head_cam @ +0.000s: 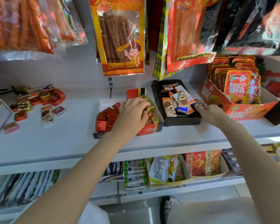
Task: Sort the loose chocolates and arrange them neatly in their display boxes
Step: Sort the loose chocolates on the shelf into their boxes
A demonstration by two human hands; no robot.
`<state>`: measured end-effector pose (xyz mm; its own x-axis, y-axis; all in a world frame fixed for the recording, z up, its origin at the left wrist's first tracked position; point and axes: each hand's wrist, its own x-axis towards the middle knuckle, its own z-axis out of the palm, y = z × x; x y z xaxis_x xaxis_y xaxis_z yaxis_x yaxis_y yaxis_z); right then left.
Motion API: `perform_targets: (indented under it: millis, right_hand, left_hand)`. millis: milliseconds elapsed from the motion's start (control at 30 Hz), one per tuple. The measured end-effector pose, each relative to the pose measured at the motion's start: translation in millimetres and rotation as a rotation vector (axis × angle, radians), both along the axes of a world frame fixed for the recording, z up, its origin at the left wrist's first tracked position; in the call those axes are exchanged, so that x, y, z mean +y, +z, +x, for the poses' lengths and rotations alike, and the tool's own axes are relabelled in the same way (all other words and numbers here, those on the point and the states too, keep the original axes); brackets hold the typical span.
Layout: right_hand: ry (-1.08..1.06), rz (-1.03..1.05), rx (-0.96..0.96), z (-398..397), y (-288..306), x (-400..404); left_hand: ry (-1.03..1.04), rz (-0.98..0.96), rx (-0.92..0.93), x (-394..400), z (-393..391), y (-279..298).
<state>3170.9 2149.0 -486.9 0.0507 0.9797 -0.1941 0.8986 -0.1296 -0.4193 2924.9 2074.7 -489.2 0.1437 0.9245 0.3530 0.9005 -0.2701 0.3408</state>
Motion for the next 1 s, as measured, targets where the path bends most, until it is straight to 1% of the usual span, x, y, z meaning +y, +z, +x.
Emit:
perform_targets:
  millis: [67, 100, 133, 200, 267, 333, 400, 467, 567, 633, 700, 767, 900, 1000]
  right_hand:
    - [-0.001, 0.113, 0.039, 4.4, -3.7, -1.2]
    - [-0.004, 0.212, 0.044, 7.9, -5.5, -1.4]
    - [0.005, 0.310, 0.025, 11.5, -6.2, -1.6]
    - [-0.008, 0.440, -0.001, 16.2, -1.2, -2.6]
    - [-0.071, 0.553, 0.046, 14.3, 8.7, -2.3]
    - [-0.070, 0.647, 0.150, 3.6, 17.7, -1.2]
    - [0.023, 0.637, 0.207, -11.9, 18.2, 0.3]
    - [0.116, 0.581, 0.179, -27.8, 14.2, 0.2]
    - [0.219, 0.553, 0.118, -43.5, 10.3, 0.3]
    - [0.247, 0.491, 0.050, -48.7, 4.7, 4.8]
    - [0.224, 0.417, -0.057, -53.8, -2.4, 8.6]
    - [0.195, 0.373, -0.109, -59.2, -7.0, 10.8]
    - [0.155, 0.400, -0.064, -64.7, 0.0, 14.4]
    - [0.200, 0.533, -0.012, -72.0, 14.5, 6.2]
  left_hand:
    - [-0.041, 0.019, 0.023, 1.0, 7.7, 0.9]
    - [-0.071, 0.038, 0.040, 1.4, 11.6, 0.8]
    - [-0.103, 0.053, 0.060, 1.7, 15.4, 0.2]
    - [-0.153, 0.058, 0.108, 1.9, 22.1, -1.5]
    - [-0.177, 0.055, 0.169, 2.4, 26.2, -3.2]
    - [-0.182, 0.044, 0.191, 2.8, 27.5, -1.8]
    - [-0.190, -0.005, 0.190, 2.8, 28.1, 0.7]
    - [-0.204, -0.041, 0.204, 2.7, 29.4, 1.5]
    - [-0.240, -0.081, 0.200, 4.5, 30.9, 0.6]
    - [-0.273, -0.124, 0.178, 6.6, 31.3, -0.9]
    - [-0.295, -0.156, 0.171, 7.8, 31.3, -1.8]
    - [-0.286, -0.143, 0.151, 7.4, 30.3, -2.0]
    - [-0.173, -0.031, 0.048, 6.0, 16.7, 3.6]
    - [-0.058, 0.004, 0.006, 6.2, -4.9, 5.1]
